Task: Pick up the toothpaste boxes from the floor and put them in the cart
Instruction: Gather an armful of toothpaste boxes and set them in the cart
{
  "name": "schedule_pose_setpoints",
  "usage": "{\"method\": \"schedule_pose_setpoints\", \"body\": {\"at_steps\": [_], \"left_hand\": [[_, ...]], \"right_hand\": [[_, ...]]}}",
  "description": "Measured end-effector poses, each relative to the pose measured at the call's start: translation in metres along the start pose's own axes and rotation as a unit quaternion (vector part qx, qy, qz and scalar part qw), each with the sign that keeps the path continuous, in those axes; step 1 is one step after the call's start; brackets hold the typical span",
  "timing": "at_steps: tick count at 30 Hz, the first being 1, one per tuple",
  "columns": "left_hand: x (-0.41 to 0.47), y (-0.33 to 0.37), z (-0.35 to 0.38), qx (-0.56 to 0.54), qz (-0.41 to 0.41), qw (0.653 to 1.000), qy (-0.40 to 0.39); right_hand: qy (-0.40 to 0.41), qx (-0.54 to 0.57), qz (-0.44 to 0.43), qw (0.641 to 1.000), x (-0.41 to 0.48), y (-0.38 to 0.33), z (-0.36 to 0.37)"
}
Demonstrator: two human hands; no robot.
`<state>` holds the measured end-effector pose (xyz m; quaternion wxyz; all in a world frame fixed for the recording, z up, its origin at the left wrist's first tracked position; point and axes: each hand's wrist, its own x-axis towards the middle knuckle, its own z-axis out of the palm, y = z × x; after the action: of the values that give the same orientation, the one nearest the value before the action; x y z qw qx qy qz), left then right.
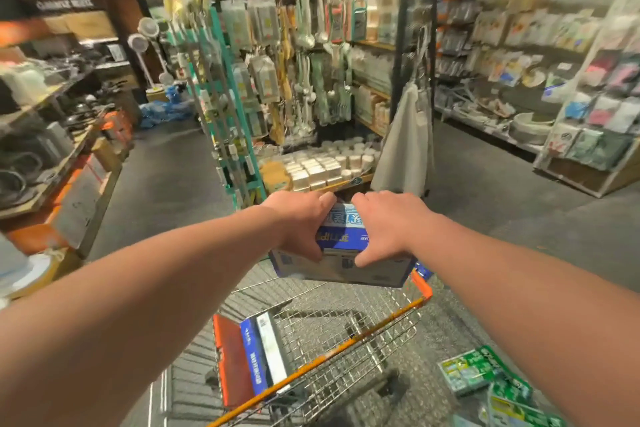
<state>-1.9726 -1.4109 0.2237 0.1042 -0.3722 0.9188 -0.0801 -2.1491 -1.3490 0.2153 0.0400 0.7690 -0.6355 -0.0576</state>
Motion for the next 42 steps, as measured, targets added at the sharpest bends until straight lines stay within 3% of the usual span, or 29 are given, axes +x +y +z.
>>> {"method": "schedule_pose_setpoints", "body": {"at_steps": [6,13,21,29,35,42], "left_hand": [[0.031,-0.06,0.066,0.004,0.018,0.999,-0.04],[0.103,-0.11,0.178,-0.02,0.103,0.993,-0.059],[0.169,-0.12,0.354,0.006,0.207,0.974,-0.096],[0.203,-0.119,0.522,0.042,0.272,0.949,-0.156],[0.202,-0.114,0.582,0.038,0.31,0.927,-0.206],[0.197,-0.125,0.607,0.004,0.359,0.916,-0.178]], "right_hand": [[-0.029,0.026,0.026,0.999,0.068,-0.038,0.05],[-0.096,0.071,0.137,0.983,0.143,-0.074,0.145],[-0.227,0.145,0.266,0.926,0.206,-0.123,0.304],[-0.305,0.199,0.319,0.875,0.25,-0.173,0.471],[-0.322,0.235,0.339,0.852,0.252,-0.212,0.556],[-0.335,0.235,0.337,0.848,0.243,-0.232,0.567]]}}
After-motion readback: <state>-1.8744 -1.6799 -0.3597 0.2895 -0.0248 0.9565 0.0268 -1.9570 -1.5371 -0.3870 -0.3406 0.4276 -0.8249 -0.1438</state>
